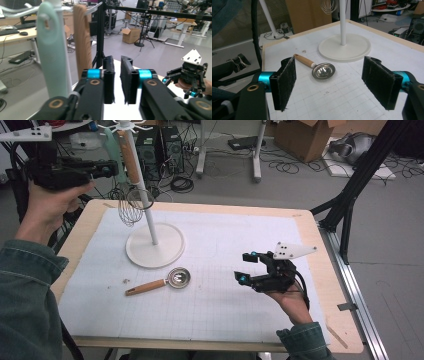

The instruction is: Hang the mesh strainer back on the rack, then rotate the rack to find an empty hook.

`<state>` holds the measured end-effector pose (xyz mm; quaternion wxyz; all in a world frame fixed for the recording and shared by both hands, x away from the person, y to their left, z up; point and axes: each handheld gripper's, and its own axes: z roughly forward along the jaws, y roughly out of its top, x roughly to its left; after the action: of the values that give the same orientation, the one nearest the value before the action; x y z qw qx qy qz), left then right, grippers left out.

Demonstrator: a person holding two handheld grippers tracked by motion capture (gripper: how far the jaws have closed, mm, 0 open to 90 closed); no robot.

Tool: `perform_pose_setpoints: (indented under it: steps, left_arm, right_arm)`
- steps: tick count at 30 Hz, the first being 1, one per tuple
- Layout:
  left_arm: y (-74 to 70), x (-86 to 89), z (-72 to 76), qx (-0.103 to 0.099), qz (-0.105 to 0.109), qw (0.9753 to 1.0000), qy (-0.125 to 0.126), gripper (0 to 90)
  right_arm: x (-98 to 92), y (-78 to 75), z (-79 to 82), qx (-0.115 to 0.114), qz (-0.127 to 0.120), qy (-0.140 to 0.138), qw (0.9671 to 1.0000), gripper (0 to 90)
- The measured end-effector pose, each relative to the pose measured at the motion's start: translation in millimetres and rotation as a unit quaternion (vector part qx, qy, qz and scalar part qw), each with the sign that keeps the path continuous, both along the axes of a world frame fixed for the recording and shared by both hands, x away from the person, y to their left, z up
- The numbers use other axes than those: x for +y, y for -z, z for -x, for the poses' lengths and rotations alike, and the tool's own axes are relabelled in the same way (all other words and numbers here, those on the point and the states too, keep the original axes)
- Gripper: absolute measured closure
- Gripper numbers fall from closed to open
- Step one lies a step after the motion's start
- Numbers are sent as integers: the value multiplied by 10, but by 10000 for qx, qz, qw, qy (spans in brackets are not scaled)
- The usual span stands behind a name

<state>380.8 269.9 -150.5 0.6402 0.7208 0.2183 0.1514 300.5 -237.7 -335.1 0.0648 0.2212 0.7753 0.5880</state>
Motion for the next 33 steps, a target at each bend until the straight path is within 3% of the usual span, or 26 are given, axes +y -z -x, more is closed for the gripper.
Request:
perform_pose_setpoints:
  steps: [4,13,33]
  left_arm:
    - [-54,-73,4,-27,-35,9999,119,881]
    - [-140,-216,-15,-61,-107,9995,283,895]
    - [-377,-381,-119,-118,16,9996,249,895]
  right_arm:
    - [-31,-5,2,-21,5,6,10000,268]
    - [-86,8,20,-21,-49,14,10000,267]
    - [-112,2,12,-56,-104,35,9999,268]
